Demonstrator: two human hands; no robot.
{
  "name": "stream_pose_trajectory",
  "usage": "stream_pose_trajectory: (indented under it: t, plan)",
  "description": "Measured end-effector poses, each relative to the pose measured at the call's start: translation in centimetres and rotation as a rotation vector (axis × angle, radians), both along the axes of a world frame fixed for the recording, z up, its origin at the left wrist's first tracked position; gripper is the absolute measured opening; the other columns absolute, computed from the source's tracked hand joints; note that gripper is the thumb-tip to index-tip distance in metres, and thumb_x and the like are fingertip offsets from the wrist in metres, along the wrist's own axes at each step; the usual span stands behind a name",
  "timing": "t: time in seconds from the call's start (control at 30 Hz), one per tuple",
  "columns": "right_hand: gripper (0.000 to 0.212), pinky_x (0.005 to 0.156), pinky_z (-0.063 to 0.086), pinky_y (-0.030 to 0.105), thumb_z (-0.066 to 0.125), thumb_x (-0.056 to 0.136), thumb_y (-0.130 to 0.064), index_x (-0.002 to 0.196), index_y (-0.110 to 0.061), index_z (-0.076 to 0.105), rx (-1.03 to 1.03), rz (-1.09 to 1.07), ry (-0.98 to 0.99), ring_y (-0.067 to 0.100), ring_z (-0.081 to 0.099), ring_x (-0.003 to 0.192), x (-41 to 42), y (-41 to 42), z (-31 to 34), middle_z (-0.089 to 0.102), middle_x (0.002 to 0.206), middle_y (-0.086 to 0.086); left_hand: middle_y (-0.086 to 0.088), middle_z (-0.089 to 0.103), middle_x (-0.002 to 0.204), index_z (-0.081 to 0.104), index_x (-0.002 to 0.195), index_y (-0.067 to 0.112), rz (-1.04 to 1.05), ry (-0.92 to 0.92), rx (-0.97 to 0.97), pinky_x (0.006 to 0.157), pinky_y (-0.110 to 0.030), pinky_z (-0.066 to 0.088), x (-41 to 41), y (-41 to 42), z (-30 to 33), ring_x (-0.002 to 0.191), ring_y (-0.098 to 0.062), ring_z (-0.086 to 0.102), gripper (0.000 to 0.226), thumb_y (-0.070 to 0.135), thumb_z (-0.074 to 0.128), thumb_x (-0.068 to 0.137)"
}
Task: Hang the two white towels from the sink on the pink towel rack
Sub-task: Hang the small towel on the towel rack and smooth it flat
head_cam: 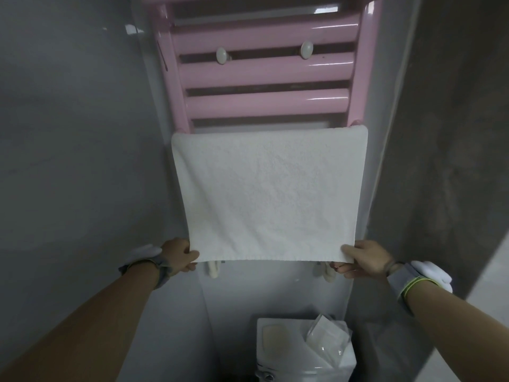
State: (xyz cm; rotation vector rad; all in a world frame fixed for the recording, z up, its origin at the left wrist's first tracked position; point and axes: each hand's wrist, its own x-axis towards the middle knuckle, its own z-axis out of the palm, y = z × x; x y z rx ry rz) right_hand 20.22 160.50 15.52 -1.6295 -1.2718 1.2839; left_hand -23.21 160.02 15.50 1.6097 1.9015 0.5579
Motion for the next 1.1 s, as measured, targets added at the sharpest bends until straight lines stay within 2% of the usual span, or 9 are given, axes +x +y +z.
stream_pose_trajectory:
  t: [0.17, 0.33, 0.43, 0.57, 0.7, 0.8, 0.93, 1.0, 1.1]
  plan:
    - [0.027, 0.052, 0.060, 0.031, 0.052, 0.099, -0.019, 0.092, 0.005, 0.065, 0.007, -0.011, -0.026, 0.024, 0.069, 0.054, 0.4, 0.1, -0.4, 0.074, 0.072, 0.019, -0.030, 0.067, 0.107, 0.056, 0.117, -0.014, 0.030, -0.049, -0.017, 0.069, -0.031, 0.057, 0.1, 0.0, -0.3, 0.075, -0.028, 0.066, 0.034, 0.016, 0.048, 0.100]
    - [0.031, 0.050, 0.060, 0.032, 0.051, 0.100, -0.020, 0.080, 0.000, 0.063, -0.006, -0.018, -0.044, 0.025, 0.067, 0.049, 0.3, 0.2, -0.2, 0.072, 0.066, 0.019, -0.032, 0.066, 0.108, 0.053, 0.118, -0.018, 0.046, -0.096, -0.035, 0.062, -0.022, 0.057, -0.4, 0.2, -0.5, 0.075, -0.026, 0.066, 0.033, 0.009, 0.047, 0.099]
    - [0.034, 0.049, 0.059, 0.032, 0.050, 0.100, -0.020, 0.077, 0.001, 0.063, -0.016, -0.025, -0.060, 0.026, 0.066, 0.048, 0.2, 0.3, -0.2, 0.071, 0.065, 0.020, -0.025, 0.066, 0.100, 0.055, 0.116, -0.017, 0.049, -0.103, -0.030, 0.058, -0.018, 0.055, -0.5, -0.1, -0.7, 0.074, -0.022, 0.066, 0.029, 0.003, 0.047, 0.097]
    - [0.038, 0.054, 0.060, 0.037, 0.051, 0.100, -0.022, 0.076, 0.004, 0.064, -0.026, -0.047, -0.077, 0.030, 0.065, 0.051, 0.0, 0.7, -0.4, 0.072, 0.069, 0.024, -0.021, 0.066, 0.096, 0.058, 0.115, -0.013, 0.037, -0.103, 0.000, 0.062, -0.020, 0.055, -0.4, -0.5, -0.6, 0.074, -0.022, 0.064, 0.026, 0.002, 0.049, 0.095]
    - [0.040, 0.054, 0.059, 0.036, 0.050, 0.100, -0.022, 0.076, 0.006, 0.065, -0.051, -0.062, -0.082, 0.031, 0.065, 0.052, 0.1, 1.1, -0.6, 0.072, 0.072, 0.026, -0.021, 0.065, 0.094, 0.055, 0.119, -0.008, 0.032, -0.167, 0.050, 0.056, -0.015, 0.056, -0.5, -1.1, -0.5, 0.072, -0.021, 0.064, 0.027, -0.001, 0.052, 0.094]
    - [0.037, 0.051, 0.057, 0.032, 0.047, 0.100, -0.017, 0.078, 0.006, 0.065, -0.088, -0.046, -0.087, 0.030, 0.065, 0.054, 0.1, 1.3, -0.6, 0.072, 0.072, 0.024, -0.024, 0.064, 0.099, 0.047, 0.123, 0.000, 0.049, -0.239, 0.090, 0.063, -0.023, 0.059, -0.9, -1.4, -0.3, 0.075, -0.025, 0.066, 0.035, -0.004, 0.057, 0.090]
    - [0.038, 0.051, 0.052, 0.033, 0.040, 0.101, -0.012, 0.085, 0.013, 0.065, -0.127, -0.028, -0.101, 0.030, 0.060, 0.052, 0.0, 1.6, -1.1, 0.068, 0.070, 0.026, -0.029, 0.062, 0.100, 0.042, 0.117, -0.005, 0.134, -0.271, 0.076, 0.062, -0.029, 0.059, -1.0, -1.4, -0.3, 0.072, -0.026, 0.066, 0.036, -0.005, 0.061, 0.088]
    - [0.038, 0.050, 0.050, 0.032, 0.038, 0.100, -0.012, 0.089, 0.012, 0.064, -0.128, -0.023, -0.142, 0.029, 0.058, 0.051, -0.1, 1.7, -1.6, 0.066, 0.066, 0.023, -0.025, 0.064, 0.097, 0.048, 0.122, -0.007, 0.107, -0.231, 0.042, 0.061, -0.025, 0.058, -0.9, -1.3, -0.3, 0.073, -0.024, 0.066, 0.036, -0.004, 0.060, 0.089]
    - [0.031, 0.051, 0.052, 0.032, 0.038, 0.099, -0.011, 0.082, 0.002, 0.061, -0.078, -0.057, -0.229, 0.030, 0.059, 0.055, -0.3, 1.9, -2.1, 0.065, 0.070, 0.021, -0.023, 0.064, 0.096, 0.054, 0.125, -0.007, 0.082, -0.215, 0.013, 0.055, -0.016, 0.057, -0.7, -1.0, -0.4, 0.072, -0.020, 0.065, 0.035, -0.003, 0.058, 0.090]
